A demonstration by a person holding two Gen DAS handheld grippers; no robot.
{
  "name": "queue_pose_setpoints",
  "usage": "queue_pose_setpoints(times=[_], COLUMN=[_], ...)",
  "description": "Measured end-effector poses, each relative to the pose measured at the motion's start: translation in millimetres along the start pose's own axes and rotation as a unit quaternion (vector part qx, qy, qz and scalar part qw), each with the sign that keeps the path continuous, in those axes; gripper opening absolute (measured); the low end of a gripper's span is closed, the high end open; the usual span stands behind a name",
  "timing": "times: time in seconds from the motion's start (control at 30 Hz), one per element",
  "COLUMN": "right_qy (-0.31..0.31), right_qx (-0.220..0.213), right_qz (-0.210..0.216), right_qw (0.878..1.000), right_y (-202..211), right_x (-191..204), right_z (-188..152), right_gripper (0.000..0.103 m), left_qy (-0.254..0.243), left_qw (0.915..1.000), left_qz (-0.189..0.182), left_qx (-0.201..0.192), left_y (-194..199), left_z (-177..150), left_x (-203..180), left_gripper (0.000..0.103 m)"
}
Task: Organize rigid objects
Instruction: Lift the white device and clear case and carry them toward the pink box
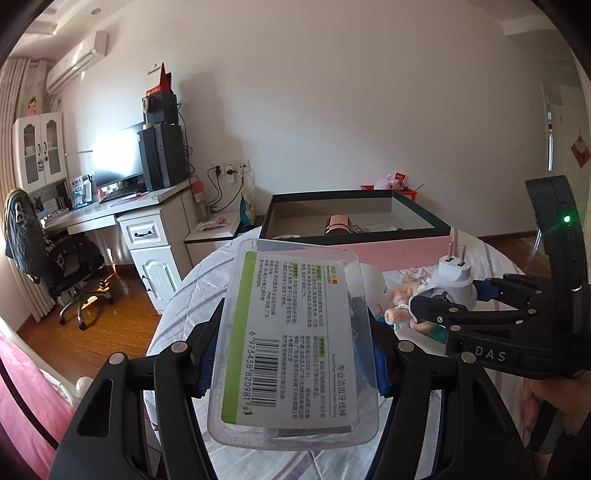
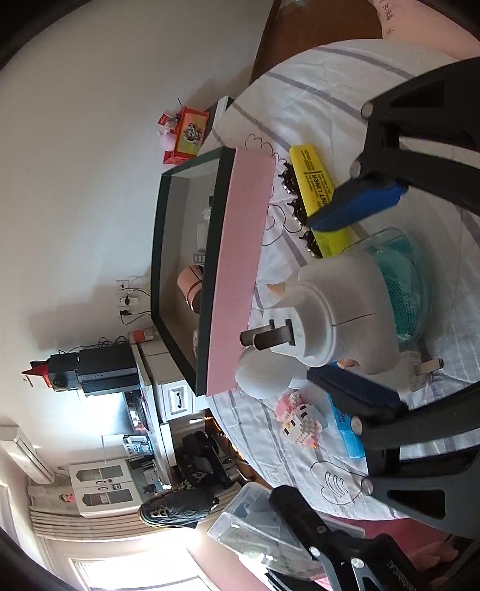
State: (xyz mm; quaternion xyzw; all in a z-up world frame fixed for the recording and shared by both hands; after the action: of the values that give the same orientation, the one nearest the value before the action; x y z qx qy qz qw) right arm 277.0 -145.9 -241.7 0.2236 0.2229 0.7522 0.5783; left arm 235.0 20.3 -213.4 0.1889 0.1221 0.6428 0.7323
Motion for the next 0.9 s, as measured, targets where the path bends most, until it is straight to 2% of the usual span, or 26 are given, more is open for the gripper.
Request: queue_pose_setpoints(times=[0.1, 0.17, 0.33, 0.5, 0.63, 0.9], right_qy=[0.008, 0.012, 0.022, 0.031, 0.035, 0.031], right_qx=[0.001, -0.015, -0.094, -0.16, -0.172, -0.175], right_qz=[0.001, -0.007, -0.041, -0.062, -0.069, -0.07], right_qw=[1.0, 1.0, 0.994, 0.985, 0.982, 0.982], right_y=[-2.3, 5.8, 60.4, 109.3, 120.9, 113.7], right_x=[0.3, 2.1, 8.4, 14.1, 15.8, 8.0], right_z=[-0.8, -1.3, 6.3, 21.9, 30.5, 43.4], right_gripper=[0.055, 0.055, 0.055, 0.055, 0.055, 0.055], left_qy=[0.002, 0.003, 0.004, 0.008, 0.005, 0.001], left_qw=[0.9999, 0.9997, 0.9972, 0.9948, 0.994, 0.9943], left_qz=[0.005, 0.01, 0.03, 0.03, 0.027, 0.028], left_qx=[-0.011, -0.023, -0.069, -0.097, -0.105, -0.103], left_y=[8.0, 16.4, 42.8, 57.5, 61.1, 49.6], left_z=[3.8, 8.7, 26.8, 41.4, 45.8, 51.8], left_x=[-0.2, 0.1, -1.1, -5.3, -9.2, -11.4], left_gripper=[0.064, 0.064, 0.064, 0.064, 0.064, 0.064])
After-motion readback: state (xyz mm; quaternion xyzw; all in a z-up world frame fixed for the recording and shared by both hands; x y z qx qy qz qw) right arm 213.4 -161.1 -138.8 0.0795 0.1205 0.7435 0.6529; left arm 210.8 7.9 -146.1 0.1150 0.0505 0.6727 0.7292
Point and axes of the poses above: each gripper's, at about its wrist camera, not at the fingertips, and y roughly against the way its jaws point, x to its left, z to its top, the point moved 2 cm from there along -y, roughly the way its jaws point, and after that the axes turned 1 degree about -z, right-handed, at the moved point
